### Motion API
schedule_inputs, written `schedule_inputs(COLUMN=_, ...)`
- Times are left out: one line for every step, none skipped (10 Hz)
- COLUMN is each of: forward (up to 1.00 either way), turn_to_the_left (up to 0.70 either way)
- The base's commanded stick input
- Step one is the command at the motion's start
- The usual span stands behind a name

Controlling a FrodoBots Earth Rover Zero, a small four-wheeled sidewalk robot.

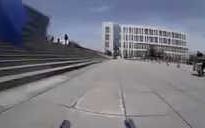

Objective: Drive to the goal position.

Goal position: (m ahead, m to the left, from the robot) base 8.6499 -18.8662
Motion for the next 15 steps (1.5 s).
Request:
schedule_inputs(forward=0.70, turn_to_the_left=0.00)
schedule_inputs(forward=0.70, turn_to_the_left=-0.09)
schedule_inputs(forward=0.70, turn_to_the_left=-0.35)
schedule_inputs(forward=0.70, turn_to_the_left=-0.35)
schedule_inputs(forward=0.70, turn_to_the_left=-0.35)
schedule_inputs(forward=0.70, turn_to_the_left=-0.35)
schedule_inputs(forward=0.70, turn_to_the_left=-0.21)
schedule_inputs(forward=0.70, turn_to_the_left=0.00)
schedule_inputs(forward=0.70, turn_to_the_left=0.00)
schedule_inputs(forward=0.70, turn_to_the_left=0.00)
schedule_inputs(forward=0.70, turn_to_the_left=0.00)
schedule_inputs(forward=0.70, turn_to_the_left=0.00)
schedule_inputs(forward=0.70, turn_to_the_left=0.00)
schedule_inputs(forward=0.70, turn_to_the_left=0.00)
schedule_inputs(forward=0.70, turn_to_the_left=0.00)
